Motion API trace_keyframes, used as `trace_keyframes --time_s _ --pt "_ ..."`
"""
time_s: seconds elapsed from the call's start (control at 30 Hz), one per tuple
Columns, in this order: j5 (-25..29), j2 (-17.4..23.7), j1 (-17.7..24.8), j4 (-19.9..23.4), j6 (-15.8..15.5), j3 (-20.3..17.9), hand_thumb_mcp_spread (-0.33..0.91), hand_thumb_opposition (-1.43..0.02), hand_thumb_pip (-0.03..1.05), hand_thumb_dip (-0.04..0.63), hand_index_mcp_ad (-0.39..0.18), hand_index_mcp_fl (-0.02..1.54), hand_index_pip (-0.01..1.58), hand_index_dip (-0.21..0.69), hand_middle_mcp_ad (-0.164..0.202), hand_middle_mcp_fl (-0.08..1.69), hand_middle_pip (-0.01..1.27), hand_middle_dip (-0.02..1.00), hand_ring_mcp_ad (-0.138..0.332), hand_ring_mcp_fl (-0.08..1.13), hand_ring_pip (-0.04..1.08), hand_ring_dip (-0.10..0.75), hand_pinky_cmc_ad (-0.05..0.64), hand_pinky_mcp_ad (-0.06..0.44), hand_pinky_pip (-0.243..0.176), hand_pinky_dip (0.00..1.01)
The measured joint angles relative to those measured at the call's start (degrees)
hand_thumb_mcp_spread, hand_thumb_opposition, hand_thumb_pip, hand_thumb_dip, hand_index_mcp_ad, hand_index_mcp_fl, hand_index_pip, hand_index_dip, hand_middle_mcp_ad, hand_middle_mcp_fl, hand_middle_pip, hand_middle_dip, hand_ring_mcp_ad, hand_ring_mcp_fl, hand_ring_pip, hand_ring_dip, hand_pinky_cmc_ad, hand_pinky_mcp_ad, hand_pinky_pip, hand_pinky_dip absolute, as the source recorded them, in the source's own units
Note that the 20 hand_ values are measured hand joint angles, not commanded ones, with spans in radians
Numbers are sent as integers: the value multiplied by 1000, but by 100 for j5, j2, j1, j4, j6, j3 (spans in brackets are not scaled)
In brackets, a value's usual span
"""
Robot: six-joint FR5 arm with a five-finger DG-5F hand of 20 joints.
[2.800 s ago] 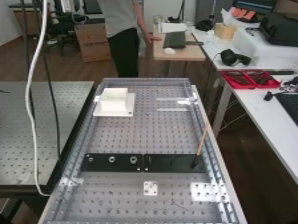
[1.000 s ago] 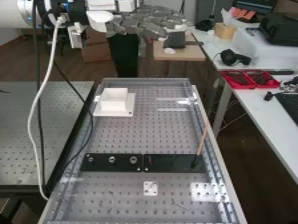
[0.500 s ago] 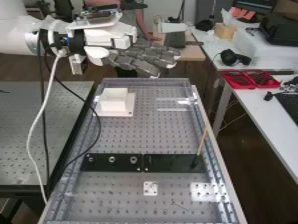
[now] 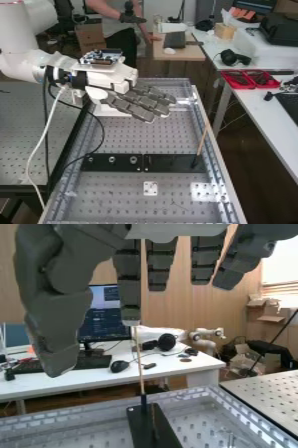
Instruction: Grab the pcb board and place it in the clear container
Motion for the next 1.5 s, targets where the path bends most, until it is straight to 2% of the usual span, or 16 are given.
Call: trace_keyframes --time_s 0.1,0.2,0.37,0.53,0.6,0.7,1.0,1.23,1.33,1.43,1.5 --pt "42 -110 -45 141 -60 -69 489 -726 387 143 -56 309 565 195 14 42 134 108 202 12 91 -12 300 183 -106 213" --pt "71 -237 -102 311 -106 -135 506 -742 387 143 -75 241 724 195 12 24 138 108 199 12 86 -5 297 178 -89 204" --pt "87 -404 -174 598 -172 -211 524 -757 370 159 -84 152 1005 195 -3 2 138 110 194 12 89 5 298 164 -89 194" --pt "12 -628 -245 858 -273 -246 550 -757 358 157 -87 106 1176 195 -10 2 134 112 195 7 91 14 298 164 -89 194" --pt "-42 -725 -271 922 -309 -241 560 -757 354 157 -99 89 1232 195 -19 3 136 117 176 10 91 14 298 148 -87 194" --pt "-159 -894 -324 986 -355 -201 569 -773 353 161 -99 91 1304 195 -21 5 138 126 176 10 84 21 295 147 -75 195" --pt "-517 -1209 -499 1258 -477 -61 581 -775 347 175 -113 73 1395 195 -23 2 138 126 169 12 91 30 298 150 -75 195" --pt "-835 -1448 -622 1525 -642 41 628 -789 377 188 -117 152 1487 169 -23 9 134 140 171 19 93 45 298 143 -75 195" --pt "-937 -1524 -662 1578 -667 79 705 -806 428 222 -168 290 1553 169 -23 23 134 140 168 33 86 52 298 143 -72 190" --pt "-1036 -1580 -695 1560 -698 127 735 -803 429 222 -211 305 1559 169 -30 26 134 140 166 33 84 51 298 143 -66 190" --pt "-1104 -1618 -712 1530 -719 159 735 -803 429 222 -206 318 1559 159 -31 40 134 140 166 33 84 51 298 143 -66 194"
